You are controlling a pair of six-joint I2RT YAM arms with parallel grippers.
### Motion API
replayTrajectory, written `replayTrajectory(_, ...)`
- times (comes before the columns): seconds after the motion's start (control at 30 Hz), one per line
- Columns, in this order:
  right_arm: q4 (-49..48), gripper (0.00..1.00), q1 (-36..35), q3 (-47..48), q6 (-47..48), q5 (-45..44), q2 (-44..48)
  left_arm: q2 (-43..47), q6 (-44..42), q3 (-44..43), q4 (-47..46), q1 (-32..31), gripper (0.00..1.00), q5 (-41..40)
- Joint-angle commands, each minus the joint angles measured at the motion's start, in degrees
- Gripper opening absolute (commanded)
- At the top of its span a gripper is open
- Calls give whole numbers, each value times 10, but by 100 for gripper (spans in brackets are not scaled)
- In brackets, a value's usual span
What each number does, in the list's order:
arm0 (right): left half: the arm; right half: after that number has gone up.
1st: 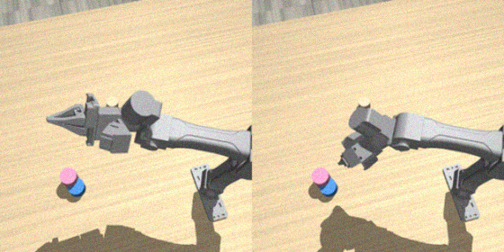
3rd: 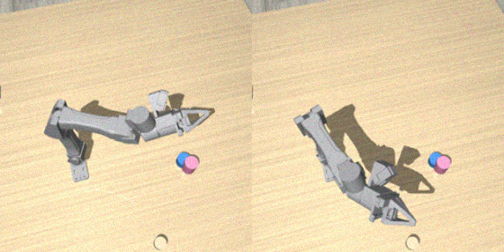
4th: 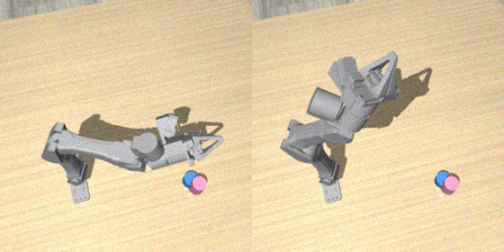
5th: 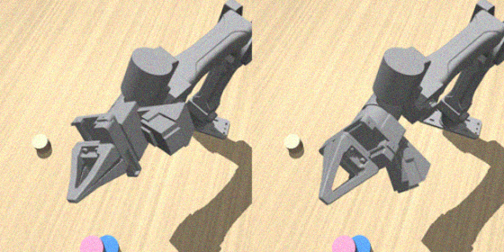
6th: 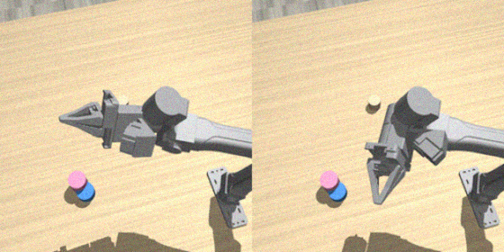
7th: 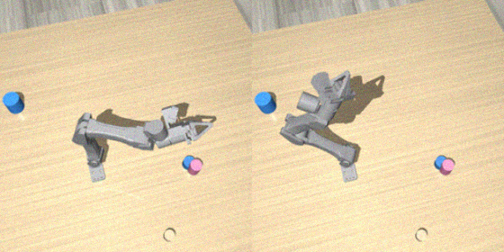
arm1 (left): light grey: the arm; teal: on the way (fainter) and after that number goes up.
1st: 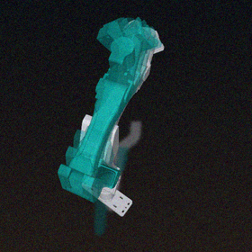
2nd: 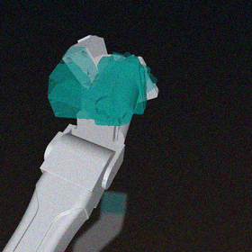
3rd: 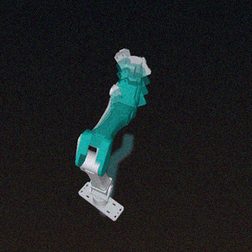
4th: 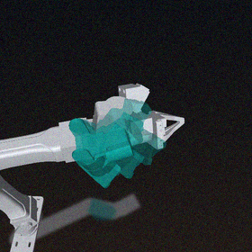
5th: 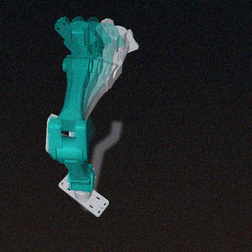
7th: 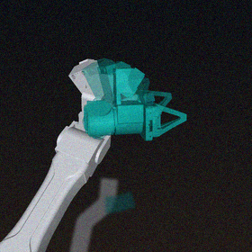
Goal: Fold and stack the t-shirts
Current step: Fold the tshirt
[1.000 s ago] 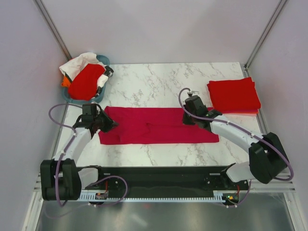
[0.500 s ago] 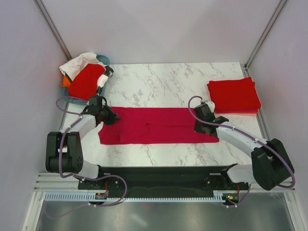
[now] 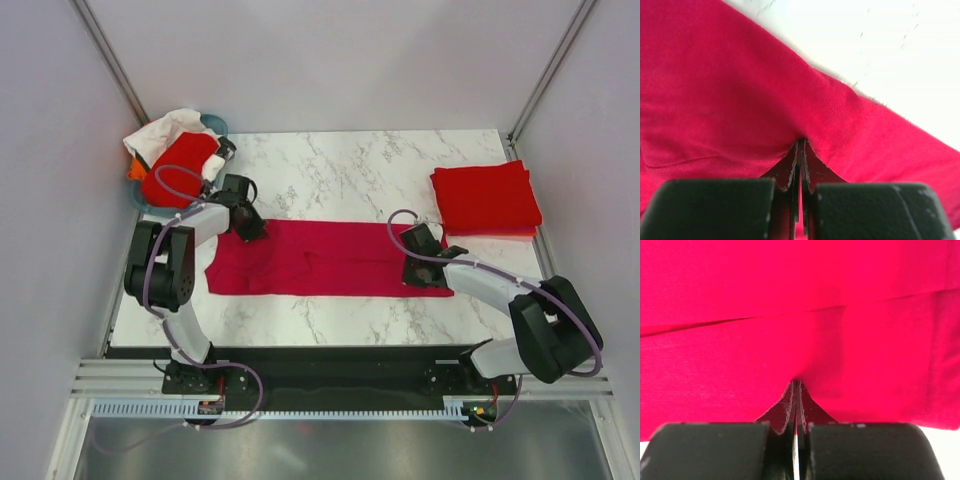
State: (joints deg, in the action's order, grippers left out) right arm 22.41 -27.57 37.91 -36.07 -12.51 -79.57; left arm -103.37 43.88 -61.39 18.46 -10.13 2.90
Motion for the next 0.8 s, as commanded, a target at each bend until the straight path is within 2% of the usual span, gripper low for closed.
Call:
replayTrajectory(0.0, -18, 0, -1, -17, -12, 31, -30, -45, -35, -36, 49, -21, 2, -75)
replayTrajectory(0.2, -34, 0, -8, -35, -21, 55, -35, -99, -59, -108, 87, -45, 2, -92)
replayTrajectory(0.33, -35, 0, -50, -43, -60, 64, -19, -163, -72, -206, 108, -45, 2, -64)
replayTrajectory(0.47, -40, 0, -172, -35, -134, 52, -25, -232, -85, -317, 139, -56, 2, -32)
replayTrajectory(0.5, -46, 0, -194, -31, -147, 51, -30, -250, -90, -367, 158, -63, 2, -32)
replayTrajectory(0.63, -100, 0, -300, 1, -206, 68, -88, -330, -93, -490, 188, -85, 2, 10)
replayTrajectory(0.77, -152, 0, -350, 90, -206, 107, -160, -428, -79, -614, 192, -130, 2, 94)
